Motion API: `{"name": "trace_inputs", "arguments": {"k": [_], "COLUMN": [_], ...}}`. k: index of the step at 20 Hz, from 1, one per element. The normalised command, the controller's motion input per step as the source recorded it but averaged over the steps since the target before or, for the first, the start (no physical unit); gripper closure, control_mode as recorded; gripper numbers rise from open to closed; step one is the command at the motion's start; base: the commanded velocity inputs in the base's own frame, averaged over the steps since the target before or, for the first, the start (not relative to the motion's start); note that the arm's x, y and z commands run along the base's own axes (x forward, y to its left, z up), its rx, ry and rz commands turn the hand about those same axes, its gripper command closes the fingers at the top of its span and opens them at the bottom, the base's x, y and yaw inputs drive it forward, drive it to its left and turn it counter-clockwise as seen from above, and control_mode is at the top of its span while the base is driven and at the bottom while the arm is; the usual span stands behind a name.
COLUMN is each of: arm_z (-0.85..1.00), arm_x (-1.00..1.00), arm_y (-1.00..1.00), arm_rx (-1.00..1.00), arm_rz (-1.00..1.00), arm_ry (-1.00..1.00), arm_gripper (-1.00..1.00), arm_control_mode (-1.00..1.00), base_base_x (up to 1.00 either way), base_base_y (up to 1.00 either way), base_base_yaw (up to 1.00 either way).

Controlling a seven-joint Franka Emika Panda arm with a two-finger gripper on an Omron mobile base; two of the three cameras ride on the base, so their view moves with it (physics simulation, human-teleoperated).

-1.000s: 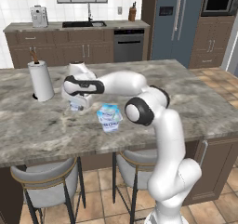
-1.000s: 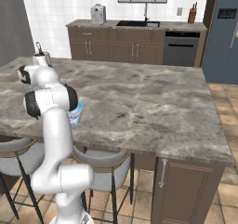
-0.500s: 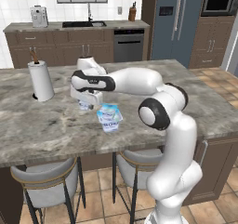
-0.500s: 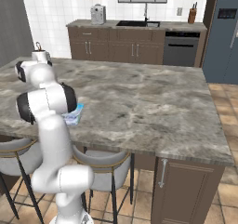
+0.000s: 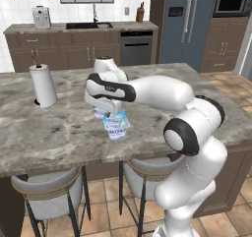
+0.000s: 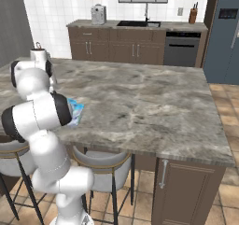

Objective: Stack the yogurt containers by placing the smaller containers on top of the larger containers.

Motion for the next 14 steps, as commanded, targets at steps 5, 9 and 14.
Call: {"name": "trace_inputs", "arguments": {"k": [5,9,14], "arm_z": [0.81,0.77,0.57], "arm_x": [-0.14,-0.2,-0.48], "arm_y": [-0.03,0.0,-0.12], "arm_rx": [0.0,0.0,0.0], "arm_rz": [0.0,0.0,0.0], "arm_ry": [0.0,0.0,0.0], "arm_gripper": [1.0,1.0,1.0], "arm_control_mode": [-1.0,-1.0,-1.0], "base_base_x": [0.0,0.0,0.0], "base_base_y": [0.0,0.0,0.0], "base_base_yaw": [0.0,0.0,0.0]}}
